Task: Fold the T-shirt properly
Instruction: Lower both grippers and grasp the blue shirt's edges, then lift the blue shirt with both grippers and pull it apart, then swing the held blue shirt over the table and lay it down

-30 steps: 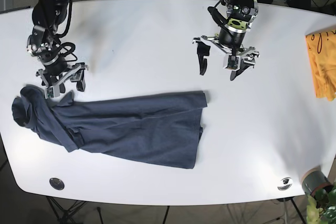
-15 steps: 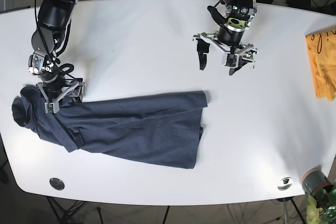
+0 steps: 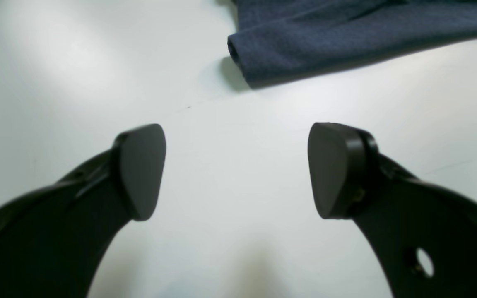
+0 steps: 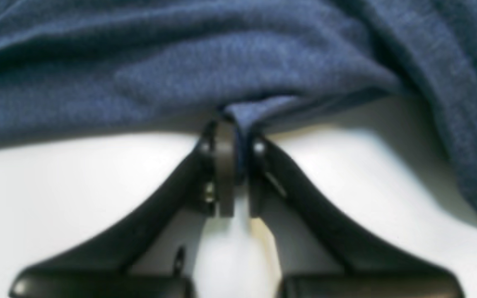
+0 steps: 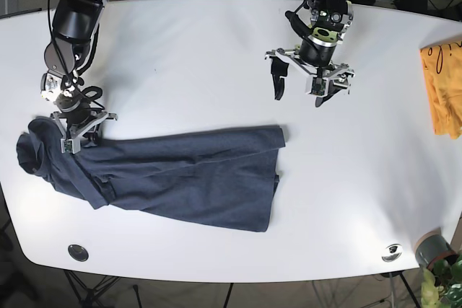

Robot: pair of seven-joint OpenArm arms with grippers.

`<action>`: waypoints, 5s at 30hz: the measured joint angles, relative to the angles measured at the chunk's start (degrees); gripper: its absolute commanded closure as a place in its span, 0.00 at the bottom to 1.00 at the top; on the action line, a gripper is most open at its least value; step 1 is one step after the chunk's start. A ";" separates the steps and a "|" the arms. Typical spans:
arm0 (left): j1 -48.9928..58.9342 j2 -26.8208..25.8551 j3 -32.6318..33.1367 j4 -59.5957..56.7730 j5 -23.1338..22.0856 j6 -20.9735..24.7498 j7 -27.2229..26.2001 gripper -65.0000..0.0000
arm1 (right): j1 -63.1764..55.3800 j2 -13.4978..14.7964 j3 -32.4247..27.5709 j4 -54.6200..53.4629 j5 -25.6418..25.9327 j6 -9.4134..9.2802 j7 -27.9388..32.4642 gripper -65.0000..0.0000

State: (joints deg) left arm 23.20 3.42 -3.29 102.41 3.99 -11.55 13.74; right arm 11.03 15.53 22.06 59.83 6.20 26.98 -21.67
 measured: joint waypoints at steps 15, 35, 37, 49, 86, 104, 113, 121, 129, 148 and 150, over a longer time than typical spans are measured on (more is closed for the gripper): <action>-8.96 0.22 -0.04 -3.56 -0.17 6.67 0.13 0.22 | -16.83 -2.67 0.31 37.53 -0.02 0.04 -16.92 0.97; -26.97 -0.09 0.04 -27.93 -0.20 8.74 0.07 0.22 | -23.02 -6.05 -0.15 50.99 0.20 0.46 -22.27 0.97; -28.33 -0.09 0.11 -30.21 -0.15 8.68 0.00 0.22 | -22.99 -6.03 -0.11 50.97 0.15 0.42 -22.32 0.97; -31.17 -0.13 5.27 -38.03 0.00 2.62 -3.78 0.24 | -22.99 -6.16 0.00 50.97 0.17 0.42 -22.29 0.97; -49.27 -8.11 0.07 -14.01 -0.66 -4.52 26.21 1.00 | 1.22 0.35 -6.58 47.71 0.68 1.05 -32.70 0.97; -78.62 -13.84 -1.18 -24.39 -1.44 -5.11 28.79 1.00 | 31.74 7.56 -14.40 34.88 1.22 7.21 -39.28 0.97; -82.62 -17.42 -3.72 -29.03 -1.29 -5.03 28.28 1.00 | 39.65 10.86 -15.15 34.69 0.63 6.95 -42.64 0.97; -77.81 -18.18 -7.85 -28.96 -0.98 -8.72 28.26 1.00 | 31.43 11.15 -13.18 36.83 1.51 6.99 -42.86 0.97; -71.14 -17.92 -8.35 -28.70 -1.22 -9.46 28.44 1.00 | 18.03 9.53 -5.95 45.24 1.84 7.17 -42.60 0.97; -35.30 -17.77 -14.78 -14.43 -0.81 -20.20 30.12 1.00 | -16.79 -5.53 12.11 54.90 1.33 10.03 -42.49 0.97; -31.85 -17.64 -14.69 -12.87 -1.07 -20.52 29.66 1.00 | -19.06 -6.78 12.90 54.84 1.01 9.97 -42.62 0.97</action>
State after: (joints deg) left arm -8.64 -14.22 -17.98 89.54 2.92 -32.08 43.40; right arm -8.03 8.75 34.96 114.67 7.20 36.95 -64.29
